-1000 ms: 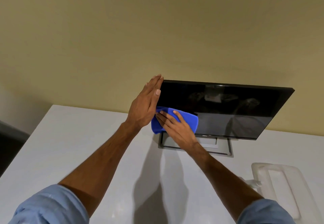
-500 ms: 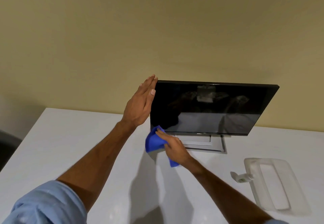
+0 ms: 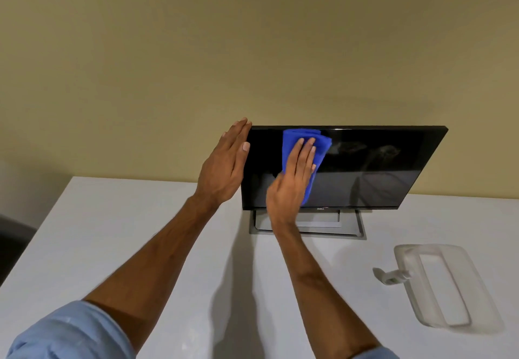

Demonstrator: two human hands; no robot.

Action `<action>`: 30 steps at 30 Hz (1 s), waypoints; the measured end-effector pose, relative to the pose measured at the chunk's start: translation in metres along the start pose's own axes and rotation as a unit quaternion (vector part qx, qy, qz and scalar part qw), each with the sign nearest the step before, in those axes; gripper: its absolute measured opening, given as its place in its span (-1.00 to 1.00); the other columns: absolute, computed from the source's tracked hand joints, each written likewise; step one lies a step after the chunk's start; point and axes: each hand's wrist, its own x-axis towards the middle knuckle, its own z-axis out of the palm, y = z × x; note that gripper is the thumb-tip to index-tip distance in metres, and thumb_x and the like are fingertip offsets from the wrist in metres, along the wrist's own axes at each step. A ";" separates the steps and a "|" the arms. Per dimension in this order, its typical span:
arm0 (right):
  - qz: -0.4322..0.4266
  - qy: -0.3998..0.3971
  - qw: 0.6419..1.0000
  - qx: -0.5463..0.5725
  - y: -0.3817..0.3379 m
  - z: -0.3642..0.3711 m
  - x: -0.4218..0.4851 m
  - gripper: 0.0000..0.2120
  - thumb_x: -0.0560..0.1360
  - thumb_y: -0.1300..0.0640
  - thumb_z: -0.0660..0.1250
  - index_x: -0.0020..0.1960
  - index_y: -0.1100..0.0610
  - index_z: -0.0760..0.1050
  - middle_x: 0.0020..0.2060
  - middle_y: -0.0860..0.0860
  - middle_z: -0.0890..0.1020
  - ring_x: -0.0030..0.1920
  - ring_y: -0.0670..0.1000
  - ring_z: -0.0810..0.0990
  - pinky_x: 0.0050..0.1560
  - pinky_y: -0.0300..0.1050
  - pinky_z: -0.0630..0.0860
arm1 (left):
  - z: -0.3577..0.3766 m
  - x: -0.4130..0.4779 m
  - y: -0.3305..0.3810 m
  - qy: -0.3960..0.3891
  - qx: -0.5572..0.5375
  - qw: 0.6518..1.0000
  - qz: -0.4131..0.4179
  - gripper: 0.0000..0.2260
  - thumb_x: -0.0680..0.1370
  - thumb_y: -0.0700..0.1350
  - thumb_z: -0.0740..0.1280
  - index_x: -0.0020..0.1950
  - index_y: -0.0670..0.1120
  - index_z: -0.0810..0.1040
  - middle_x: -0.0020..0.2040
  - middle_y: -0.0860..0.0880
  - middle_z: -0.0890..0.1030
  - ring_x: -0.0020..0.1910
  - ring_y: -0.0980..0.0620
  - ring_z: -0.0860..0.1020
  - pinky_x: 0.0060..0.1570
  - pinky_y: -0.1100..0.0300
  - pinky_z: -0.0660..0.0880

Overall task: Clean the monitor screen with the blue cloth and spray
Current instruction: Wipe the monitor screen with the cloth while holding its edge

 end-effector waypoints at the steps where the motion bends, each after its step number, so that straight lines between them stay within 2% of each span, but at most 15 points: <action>1: -0.034 -0.022 0.998 -0.048 0.000 0.011 -0.005 -0.12 0.56 0.39 0.25 0.79 0.17 -0.06 0.78 0.13 0.02 0.78 0.17 -0.01 0.76 0.25 0.04 | -0.001 0.001 0.001 0.003 0.004 1.000 -0.001 -0.45 0.83 0.13 -0.12 0.80 -0.01 0.19 0.79 0.09 0.20 0.78 0.17 0.11 0.79 0.03 0.10; 4: -0.110 -0.055 0.987 -0.099 0.005 0.031 -0.009 -0.29 0.75 0.09 0.11 0.79 0.14 -0.16 0.78 0.13 -0.02 0.78 0.14 -0.02 0.77 0.19 -0.04 | -0.002 0.008 0.001 0.017 0.028 0.999 0.021 -0.48 0.84 0.07 -0.06 0.78 -0.05 0.25 0.72 -0.02 0.34 0.74 0.01 0.25 0.76 -0.06 0.19; 6: -0.155 -0.066 0.978 -0.120 0.010 0.035 -0.005 -0.31 0.79 -0.04 0.04 0.79 0.11 -0.20 0.78 0.06 -0.10 0.78 0.07 -0.11 0.76 0.18 -0.13 | -0.001 0.013 0.001 0.024 0.034 0.999 0.030 -0.52 0.85 0.04 -0.01 0.77 -0.03 0.29 0.64 -0.05 0.41 0.68 -0.04 0.33 0.70 -0.04 0.28; 8: -0.197 -0.071 0.967 -0.143 0.017 0.036 0.001 -0.25 0.78 -0.01 0.12 0.78 0.06 -0.27 0.77 -0.02 -0.18 0.76 -0.01 -0.22 0.74 0.22 -0.20 | 0.000 0.017 0.003 0.028 0.028 0.999 0.016 -0.53 0.85 0.07 0.00 0.74 0.00 0.35 0.60 -0.05 0.43 0.64 -0.04 0.36 0.60 0.06 0.33; 10: -0.212 -0.069 0.960 -0.167 0.026 0.035 0.010 -0.17 0.74 0.02 0.22 0.77 0.02 -0.29 0.76 -0.06 -0.22 0.75 -0.01 -0.26 0.70 0.37 -0.22 | 0.003 0.019 0.005 0.031 0.024 0.999 0.018 -0.51 0.84 0.08 -0.02 0.70 -0.05 0.40 0.59 -0.06 0.44 0.65 -0.05 0.34 0.65 0.01 0.30; 12: -0.211 -0.056 0.957 -0.190 0.035 0.033 0.018 -0.17 0.74 0.00 0.26 0.78 -0.01 -0.23 0.76 -0.05 -0.18 0.76 0.04 -0.22 0.62 0.56 -0.23 | 0.009 0.022 0.008 0.025 0.013 0.999 0.034 -0.52 0.84 0.05 0.00 0.67 -0.14 0.40 0.66 -0.08 0.40 0.73 -0.05 0.26 0.76 -0.08 0.15; 13: -0.214 -0.052 0.956 -0.192 0.038 0.032 0.022 -0.15 0.73 0.00 0.27 0.78 -0.02 -0.23 0.76 -0.04 -0.18 0.76 0.06 -0.22 0.61 0.58 -0.24 | 0.011 0.024 0.009 0.022 0.004 0.999 0.036 -0.53 0.84 0.03 0.01 0.67 -0.16 0.39 0.71 -0.09 0.34 0.77 -0.04 0.20 0.78 -0.06 0.06; 15: -0.233 -0.055 0.954 -0.178 0.041 0.033 0.025 -0.02 0.65 0.12 0.33 0.77 -0.04 -0.32 0.75 -0.03 -0.28 0.76 0.09 -0.30 0.64 0.48 -0.32 | 0.015 0.027 0.012 0.024 -0.009 0.999 0.028 -0.53 0.84 0.03 0.03 0.69 -0.17 0.34 0.76 -0.09 0.26 0.80 -0.01 0.11 0.80 0.00 -0.04; 17: -0.253 -0.069 0.950 -0.168 0.040 0.039 0.022 0.12 0.55 0.26 0.40 0.77 -0.04 -0.34 0.75 0.00 -0.32 0.77 0.16 -0.23 0.68 0.35 -0.39 | 0.017 0.028 0.014 0.028 -0.001 0.999 0.016 -0.49 0.83 0.06 0.01 0.71 -0.16 0.32 0.76 -0.08 0.29 0.80 -0.01 0.12 0.80 0.02 -0.04; 18: -0.259 -0.074 0.948 -0.168 0.038 0.042 0.020 0.14 0.51 0.29 0.44 0.78 -0.04 -0.28 0.77 0.03 -0.25 0.77 0.20 -0.11 0.68 0.32 -0.41 | 0.017 0.028 0.013 0.029 0.009 0.999 0.017 -0.49 0.83 0.06 -0.01 0.72 -0.15 0.33 0.75 -0.07 0.32 0.79 -0.01 0.14 0.80 0.01 -0.03; 20: -0.271 -0.086 0.944 -0.169 0.034 0.047 0.013 0.09 0.43 0.27 0.55 0.77 -0.02 0.00 0.75 0.08 0.04 0.71 0.22 0.10 0.69 0.30 -0.41 | 0.017 0.026 0.012 0.028 0.031 0.999 0.026 -0.48 0.83 0.05 -0.04 0.74 -0.11 0.34 0.73 -0.06 0.35 0.78 -0.01 0.19 0.80 -0.03 0.01; 23: -0.320 -0.113 0.925 -0.170 0.033 0.049 0.007 -0.13 0.36 0.27 0.63 0.62 0.01 0.45 0.60 0.08 0.48 0.63 0.19 0.30 0.73 0.27 -0.32 | 0.016 0.025 0.012 0.038 0.032 0.998 0.026 -0.47 0.83 0.05 -0.08 0.72 -0.09 0.39 0.70 -0.05 0.41 0.76 -0.01 0.24 0.79 -0.05 0.04; 25: -0.335 -0.110 0.919 -0.176 0.035 0.047 0.008 -0.18 0.36 0.28 0.63 0.59 0.03 0.51 0.56 0.08 0.54 0.61 0.18 0.34 0.72 0.28 -0.16 | 0.015 0.026 0.013 0.041 0.023 0.999 0.023 -0.46 0.83 0.04 -0.10 0.70 -0.10 0.43 0.69 -0.05 0.43 0.76 0.00 0.24 0.79 -0.04 0.03; 27: -0.325 -0.097 0.925 -0.173 0.038 0.041 0.013 -0.15 0.43 0.32 0.57 0.66 0.05 0.39 0.63 0.09 0.44 0.63 0.19 0.34 0.71 0.28 -0.11 | 0.014 0.027 0.014 0.039 0.023 0.999 0.022 -0.45 0.83 0.05 -0.11 0.70 -0.11 0.42 0.71 -0.06 0.40 0.78 0.00 0.21 0.79 -0.04 0.01; 30: -0.267 -0.087 0.947 -0.159 0.047 0.029 0.019 -0.10 0.50 0.43 0.31 0.76 0.05 0.10 0.77 0.00 0.02 0.75 0.15 0.07 0.73 0.32 -0.14 | 0.012 0.026 0.014 0.037 0.019 0.999 0.018 -0.46 0.83 0.04 -0.09 0.70 -0.11 0.41 0.72 -0.05 0.38 0.78 0.03 0.18 0.80 -0.01 0.00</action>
